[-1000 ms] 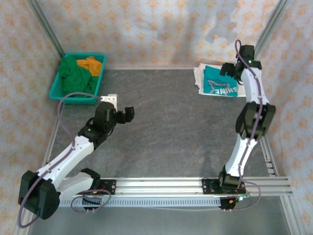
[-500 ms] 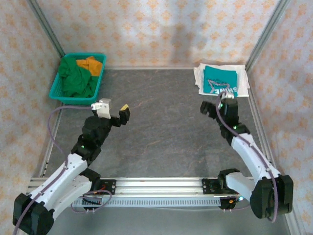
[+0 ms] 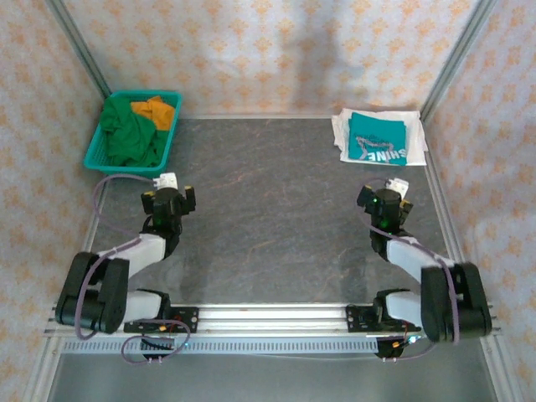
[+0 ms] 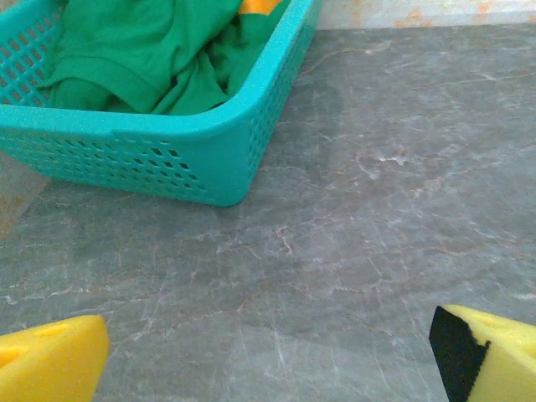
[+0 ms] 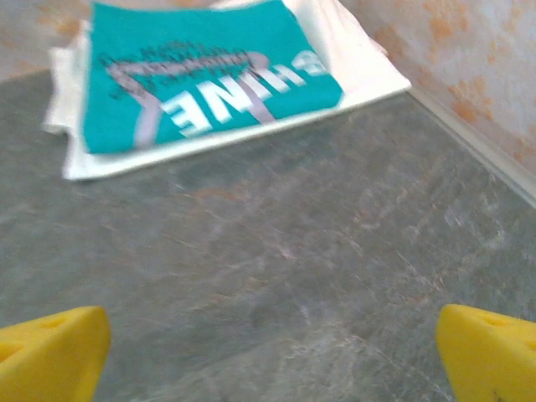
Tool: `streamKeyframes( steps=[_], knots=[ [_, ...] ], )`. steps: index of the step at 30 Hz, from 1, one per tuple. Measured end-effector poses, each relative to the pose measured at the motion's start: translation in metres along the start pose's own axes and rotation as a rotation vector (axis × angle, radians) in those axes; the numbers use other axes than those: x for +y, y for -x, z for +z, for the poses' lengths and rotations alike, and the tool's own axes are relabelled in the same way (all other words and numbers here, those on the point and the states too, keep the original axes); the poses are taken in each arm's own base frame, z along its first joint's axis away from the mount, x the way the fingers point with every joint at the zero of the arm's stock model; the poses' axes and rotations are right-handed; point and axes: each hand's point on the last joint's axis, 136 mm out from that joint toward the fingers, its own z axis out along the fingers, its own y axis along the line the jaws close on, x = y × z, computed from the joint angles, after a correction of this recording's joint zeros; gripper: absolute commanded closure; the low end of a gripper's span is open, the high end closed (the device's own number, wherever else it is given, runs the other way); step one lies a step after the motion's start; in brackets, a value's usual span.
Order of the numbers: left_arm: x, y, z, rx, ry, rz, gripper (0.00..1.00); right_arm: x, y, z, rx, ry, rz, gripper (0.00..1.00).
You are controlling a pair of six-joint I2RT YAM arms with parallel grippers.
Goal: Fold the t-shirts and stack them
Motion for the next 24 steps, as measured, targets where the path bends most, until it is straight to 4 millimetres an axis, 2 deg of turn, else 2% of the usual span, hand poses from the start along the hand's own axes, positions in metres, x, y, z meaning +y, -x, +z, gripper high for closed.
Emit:
streamKeyframes(
  steps=[2, 6, 8, 10, 12, 17, 24],
  knots=[
    [0.000, -0.002, 0.008, -0.002, -0.005, -0.012, 0.00, -0.003, -0.012, 0.006, 0.011, -0.001, -0.018, 0.01],
    [-0.007, -0.016, 0.018, -0.010, -0.051, -0.025, 0.00, 0.003, -0.004, 0.012, -0.075, 0.070, -0.001, 0.01],
    [-0.014, -0.024, 0.020, 0.011, -0.090, -0.014, 0.00, 0.006, -0.008, 0.018, -0.100, 0.104, -0.001, 0.01],
    [-0.021, -0.024, 0.022, 0.020, -0.121, -0.008, 0.00, 0.010, -0.021, 0.026, -0.078, 0.133, -0.016, 0.01],
    [-0.024, -0.016, 0.025, 0.006, -0.135, -0.017, 0.00, 0.011, -0.028, 0.031, -0.031, 0.131, -0.029, 0.01],
    [-0.024, -0.008, 0.027, -0.009, -0.143, -0.025, 0.00, 0.022, 0.011, 0.041, -0.104, 0.134, -0.006, 0.01],
    [-0.025, -0.008, 0.027, -0.009, -0.145, -0.025, 0.00, 0.021, 0.009, 0.042, -0.091, 0.131, -0.010, 0.01]
  ],
)
